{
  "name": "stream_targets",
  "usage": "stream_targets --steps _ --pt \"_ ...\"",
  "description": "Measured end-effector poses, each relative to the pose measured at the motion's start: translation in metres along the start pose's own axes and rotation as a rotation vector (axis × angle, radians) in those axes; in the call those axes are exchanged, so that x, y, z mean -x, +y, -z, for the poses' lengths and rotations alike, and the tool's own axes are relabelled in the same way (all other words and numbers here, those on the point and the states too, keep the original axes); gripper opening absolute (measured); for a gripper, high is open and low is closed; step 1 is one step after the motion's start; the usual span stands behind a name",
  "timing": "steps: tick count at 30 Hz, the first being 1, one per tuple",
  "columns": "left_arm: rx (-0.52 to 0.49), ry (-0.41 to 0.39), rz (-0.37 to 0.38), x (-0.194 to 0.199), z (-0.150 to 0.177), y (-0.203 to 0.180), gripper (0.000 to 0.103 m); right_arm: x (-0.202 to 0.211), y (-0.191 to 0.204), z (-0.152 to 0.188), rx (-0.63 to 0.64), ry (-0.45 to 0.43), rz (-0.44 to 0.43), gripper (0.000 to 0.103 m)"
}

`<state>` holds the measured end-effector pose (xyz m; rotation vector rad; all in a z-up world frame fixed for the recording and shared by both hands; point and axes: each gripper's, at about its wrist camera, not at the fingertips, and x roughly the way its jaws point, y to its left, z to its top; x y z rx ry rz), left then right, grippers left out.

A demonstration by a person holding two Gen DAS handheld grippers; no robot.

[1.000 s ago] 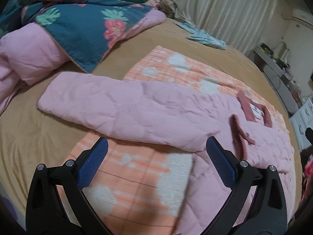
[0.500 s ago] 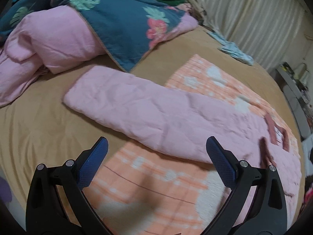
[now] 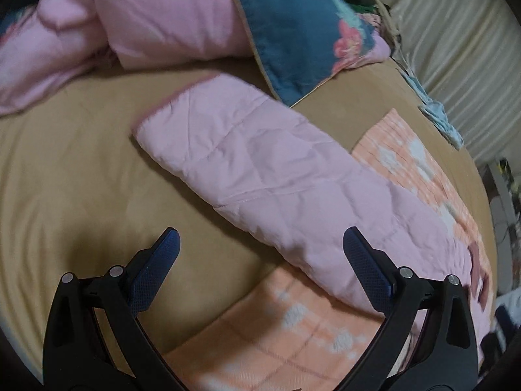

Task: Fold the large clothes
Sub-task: 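Move the left tool to the other sleeve cuff and grasp it, then lift the sleeve with the left tool and carry it over the jacket front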

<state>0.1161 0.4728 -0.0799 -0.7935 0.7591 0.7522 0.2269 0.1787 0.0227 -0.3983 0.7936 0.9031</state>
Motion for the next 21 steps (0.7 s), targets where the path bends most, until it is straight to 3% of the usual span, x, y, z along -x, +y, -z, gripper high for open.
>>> stream_targets --steps 6,14,15,16,19,21 --pt "0.109 0.014 0.048 -0.029 -0.006 0.018 0.094 -0.015 -0.003 0.010 -0.035 0.030 -0.023 0.099" --pt "0.183 -0.040 0.066 -0.046 -0.031 0.031 0.094 -0.011 -0.031 0.024 -0.076 0.041 0.006 0.099" --pt "0.188 -0.043 0.072 -0.048 -0.034 0.031 0.087 -0.009 -0.036 0.025 -0.085 0.039 0.010 0.099" --pt "0.194 -0.048 0.072 -0.049 -0.036 0.032 0.068 -0.008 -0.039 0.025 -0.091 0.037 0.014 0.099" --pt "0.176 -0.077 0.031 -0.044 -0.038 0.029 0.027 -0.001 -0.052 0.029 -0.105 0.026 0.039 0.099" --pt "0.173 -0.107 0.044 -0.032 -0.041 0.029 0.013 0.006 -0.062 0.033 -0.135 0.014 0.048 0.099"
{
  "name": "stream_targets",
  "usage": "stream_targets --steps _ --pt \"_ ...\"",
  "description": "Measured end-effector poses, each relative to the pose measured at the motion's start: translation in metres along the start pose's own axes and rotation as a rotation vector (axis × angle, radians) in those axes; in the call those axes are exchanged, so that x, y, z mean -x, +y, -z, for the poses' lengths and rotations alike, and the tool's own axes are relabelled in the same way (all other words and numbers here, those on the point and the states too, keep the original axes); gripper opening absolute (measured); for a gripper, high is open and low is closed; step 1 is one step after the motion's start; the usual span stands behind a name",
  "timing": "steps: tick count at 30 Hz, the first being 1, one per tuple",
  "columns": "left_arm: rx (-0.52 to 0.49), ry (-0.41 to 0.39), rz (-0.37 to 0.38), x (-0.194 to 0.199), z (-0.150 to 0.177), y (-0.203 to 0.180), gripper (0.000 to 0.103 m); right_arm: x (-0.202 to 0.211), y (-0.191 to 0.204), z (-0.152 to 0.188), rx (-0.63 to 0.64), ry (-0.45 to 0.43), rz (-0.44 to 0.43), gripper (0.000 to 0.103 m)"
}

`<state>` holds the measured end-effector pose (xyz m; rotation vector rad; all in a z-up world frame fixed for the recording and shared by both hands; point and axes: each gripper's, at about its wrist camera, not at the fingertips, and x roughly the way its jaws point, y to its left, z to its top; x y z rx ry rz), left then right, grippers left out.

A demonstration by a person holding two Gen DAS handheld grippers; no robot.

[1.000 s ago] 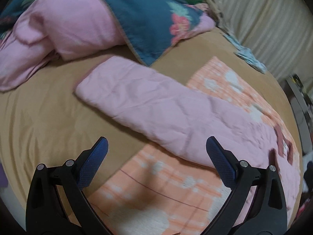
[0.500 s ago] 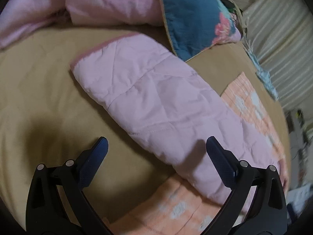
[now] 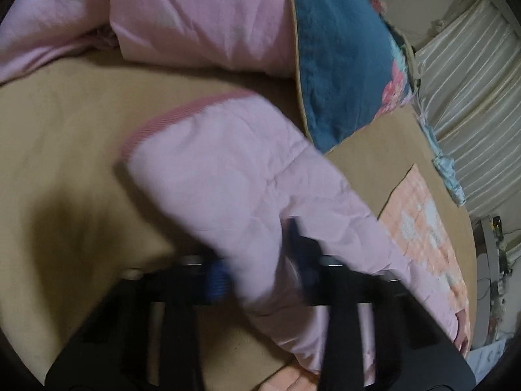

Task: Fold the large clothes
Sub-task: 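Lift the sleeve with the left tool and carry it over the jacket front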

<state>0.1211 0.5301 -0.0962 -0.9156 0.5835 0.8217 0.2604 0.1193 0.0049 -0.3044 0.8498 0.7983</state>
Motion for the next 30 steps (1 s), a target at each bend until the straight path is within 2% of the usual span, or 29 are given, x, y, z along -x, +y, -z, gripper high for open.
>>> stream_targets --steps 4,11,15,23,30 --pt "-0.027 -0.058 0.062 0.032 -0.008 -0.013 0.011 0.017 -0.021 0.007 -0.076 -0.027 -0.002 0.099" --pt "-0.094 -0.145 0.160 0.087 -0.013 -0.048 0.010 0.048 -0.044 0.018 -0.109 -0.069 0.052 0.099" --pt "-0.151 -0.205 0.229 0.126 -0.007 -0.073 0.010 0.068 -0.057 0.029 -0.135 -0.091 0.081 0.099" --pt "-0.262 -0.269 0.382 0.188 0.017 -0.118 0.010 0.107 -0.087 0.054 -0.202 -0.107 0.115 0.099" --pt "-0.363 -0.288 0.417 0.222 0.037 -0.160 0.010 0.142 -0.111 0.070 -0.238 -0.137 0.151 0.099"
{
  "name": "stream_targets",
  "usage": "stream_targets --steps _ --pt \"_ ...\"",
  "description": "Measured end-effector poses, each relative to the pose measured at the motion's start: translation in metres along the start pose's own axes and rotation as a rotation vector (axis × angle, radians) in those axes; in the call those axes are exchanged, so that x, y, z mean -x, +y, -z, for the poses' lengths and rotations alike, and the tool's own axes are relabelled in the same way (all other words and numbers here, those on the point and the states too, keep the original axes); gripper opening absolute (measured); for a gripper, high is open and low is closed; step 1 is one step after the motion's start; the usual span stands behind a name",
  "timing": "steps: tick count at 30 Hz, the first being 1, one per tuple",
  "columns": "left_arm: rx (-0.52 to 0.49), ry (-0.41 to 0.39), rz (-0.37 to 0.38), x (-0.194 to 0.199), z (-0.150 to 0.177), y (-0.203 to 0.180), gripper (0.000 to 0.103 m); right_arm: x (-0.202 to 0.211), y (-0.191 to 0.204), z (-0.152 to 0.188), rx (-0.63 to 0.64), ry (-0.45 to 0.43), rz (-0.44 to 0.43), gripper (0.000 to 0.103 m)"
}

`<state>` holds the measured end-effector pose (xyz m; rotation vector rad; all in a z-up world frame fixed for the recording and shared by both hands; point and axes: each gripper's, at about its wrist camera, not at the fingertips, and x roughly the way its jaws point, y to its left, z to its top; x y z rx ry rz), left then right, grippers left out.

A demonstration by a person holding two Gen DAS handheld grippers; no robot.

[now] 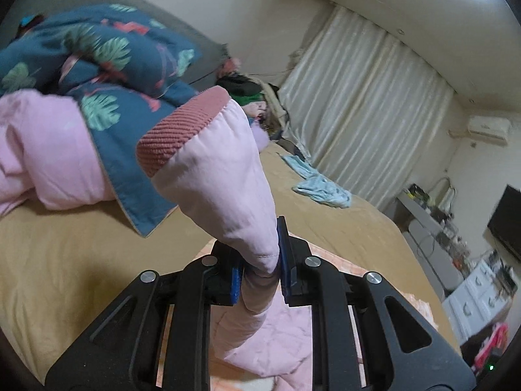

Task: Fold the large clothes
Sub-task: 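Lift the sleeve with the left tool and carry it over the jacket front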

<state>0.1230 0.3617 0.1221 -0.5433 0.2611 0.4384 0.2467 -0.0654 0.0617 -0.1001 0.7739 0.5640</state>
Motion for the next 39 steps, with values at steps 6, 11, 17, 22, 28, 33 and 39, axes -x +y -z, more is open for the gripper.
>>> stream_targets --steps 6,11,17,22,28,33,39 --pt "-0.056 -0.001 0.016 0.009 -0.005 -0.035 0.010 0.028 -0.025 0.006 -0.054 -0.032 0.001 0.099" --pt "-0.109 0.007 0.027 0.015 -0.003 -0.066 0.010 0.050 -0.039 0.011 -0.070 -0.057 0.016 0.099" --pt "-0.154 0.021 0.053 0.020 0.007 -0.101 0.010 0.075 -0.058 0.017 -0.094 -0.086 0.039 0.099" --pt "-0.190 0.034 0.084 0.024 0.016 -0.127 0.010 0.095 -0.074 0.020 -0.131 -0.115 0.037 0.099" --pt "-0.230 0.049 0.119 0.025 0.027 -0.152 0.010 0.106 -0.085 0.021 -0.151 -0.136 0.036 0.099" --pt "-0.261 0.071 0.147 0.022 0.039 -0.171 0.010 0.111 -0.092 0.023 -0.166 -0.147 0.032 0.099" --pt "-0.311 0.093 0.165 0.018 0.055 -0.197 0.010 0.116 -0.101 0.025 -0.183 -0.158 0.028 0.099"
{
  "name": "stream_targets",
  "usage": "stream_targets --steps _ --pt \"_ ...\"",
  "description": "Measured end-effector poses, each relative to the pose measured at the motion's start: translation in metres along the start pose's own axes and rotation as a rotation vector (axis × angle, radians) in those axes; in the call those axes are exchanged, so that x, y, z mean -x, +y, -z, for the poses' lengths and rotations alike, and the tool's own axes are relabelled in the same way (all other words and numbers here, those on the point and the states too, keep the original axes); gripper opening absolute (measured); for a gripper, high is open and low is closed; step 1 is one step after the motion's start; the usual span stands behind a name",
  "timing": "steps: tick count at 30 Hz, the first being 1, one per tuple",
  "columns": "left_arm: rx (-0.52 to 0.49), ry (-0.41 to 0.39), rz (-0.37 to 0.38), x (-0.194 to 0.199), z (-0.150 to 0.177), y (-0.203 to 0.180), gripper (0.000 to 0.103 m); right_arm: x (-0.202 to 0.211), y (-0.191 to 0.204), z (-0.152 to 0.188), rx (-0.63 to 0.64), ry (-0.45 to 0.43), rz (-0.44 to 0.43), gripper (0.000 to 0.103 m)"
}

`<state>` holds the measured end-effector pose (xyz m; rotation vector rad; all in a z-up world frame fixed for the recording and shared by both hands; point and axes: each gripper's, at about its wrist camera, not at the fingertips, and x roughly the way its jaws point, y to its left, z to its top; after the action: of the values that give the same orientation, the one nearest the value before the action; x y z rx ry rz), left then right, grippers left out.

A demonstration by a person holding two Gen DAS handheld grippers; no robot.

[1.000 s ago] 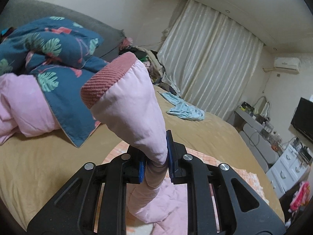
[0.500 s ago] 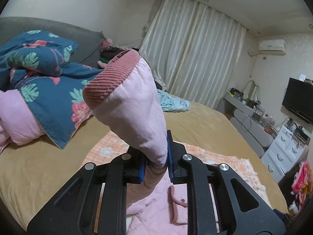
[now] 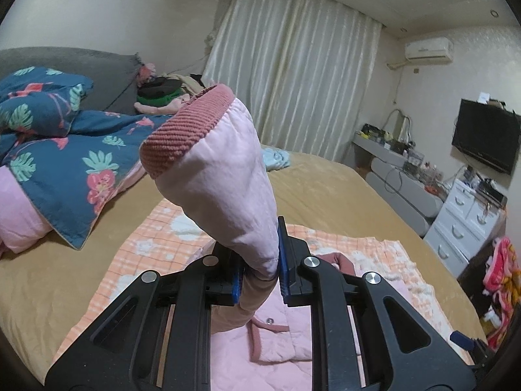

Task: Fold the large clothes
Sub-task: 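Lift the sleeve with the left tool and carry it over the jacket front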

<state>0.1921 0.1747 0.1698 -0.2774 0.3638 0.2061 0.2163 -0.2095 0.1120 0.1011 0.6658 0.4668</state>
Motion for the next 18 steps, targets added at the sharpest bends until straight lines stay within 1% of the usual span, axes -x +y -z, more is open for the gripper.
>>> stream_targets --steps 7,18 --pt "-0.053 0.026 0.034 -0.011 0.007 -0.033 0.010 0.006 -0.019 0.001 -0.029 -0.014 0.021 0.099" --pt "-0.159 0.087 0.104 -0.038 0.037 -0.091 0.010 0.006 -0.058 0.009 -0.097 -0.006 0.058 0.099"
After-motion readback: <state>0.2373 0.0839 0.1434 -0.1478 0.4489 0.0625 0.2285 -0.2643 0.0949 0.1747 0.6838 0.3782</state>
